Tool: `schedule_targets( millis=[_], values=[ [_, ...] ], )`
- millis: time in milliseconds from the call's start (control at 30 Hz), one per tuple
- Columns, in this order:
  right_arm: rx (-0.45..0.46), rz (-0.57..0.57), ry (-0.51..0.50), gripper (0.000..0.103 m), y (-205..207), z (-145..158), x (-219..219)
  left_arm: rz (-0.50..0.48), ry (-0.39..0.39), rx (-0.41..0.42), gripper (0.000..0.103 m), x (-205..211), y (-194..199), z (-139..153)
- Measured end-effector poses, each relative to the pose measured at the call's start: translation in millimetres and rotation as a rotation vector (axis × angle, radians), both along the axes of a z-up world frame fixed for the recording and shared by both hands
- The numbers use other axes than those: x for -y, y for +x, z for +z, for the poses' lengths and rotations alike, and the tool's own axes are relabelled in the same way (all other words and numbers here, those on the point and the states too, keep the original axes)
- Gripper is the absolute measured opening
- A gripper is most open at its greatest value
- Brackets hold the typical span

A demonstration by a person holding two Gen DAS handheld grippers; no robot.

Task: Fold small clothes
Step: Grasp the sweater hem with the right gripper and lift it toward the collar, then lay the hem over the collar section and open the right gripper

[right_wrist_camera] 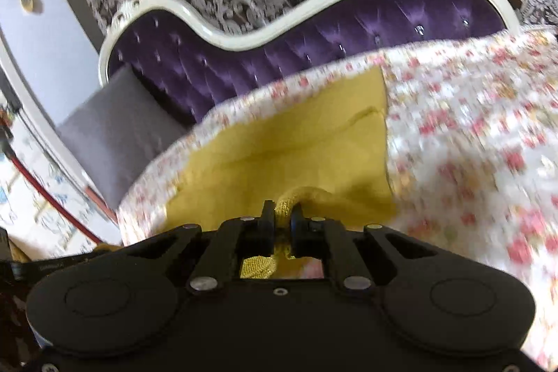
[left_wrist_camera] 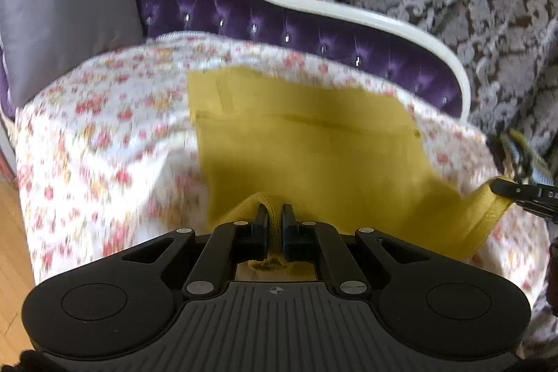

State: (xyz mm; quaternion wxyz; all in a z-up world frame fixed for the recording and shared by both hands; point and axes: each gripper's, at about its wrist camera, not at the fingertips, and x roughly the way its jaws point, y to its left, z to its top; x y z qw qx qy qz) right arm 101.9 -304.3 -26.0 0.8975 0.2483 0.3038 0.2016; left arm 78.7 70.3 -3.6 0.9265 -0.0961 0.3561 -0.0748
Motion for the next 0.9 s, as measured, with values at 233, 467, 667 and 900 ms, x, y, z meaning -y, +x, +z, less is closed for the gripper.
schedule_targets(
  millis=[233,467,667,900],
  values=[
    [0.057,-0.024,-0.008,0.015,83.9,6.0,4.4,0.039,0.008,0.059,0.007,-13.7,62.8,14.7],
    [0.038,-0.042,-0.033,0.015,173.1,-0.7,2.1,0.071,0.007,0.054,0.007,-18.3,141.7,7.4],
    [-0.010,-0.061,-0.047,0.015,236.1,-22.4,-7.9,0.097,0.000,0.015,0.007,-22.3,202.3,-12.4],
    [-0.081,-0.080,-0.080,0.015,281.1,-49.3,-16.8,0.115,-0.005,-0.029,0.007,-26.0,255.2,-40.8]
  ],
)
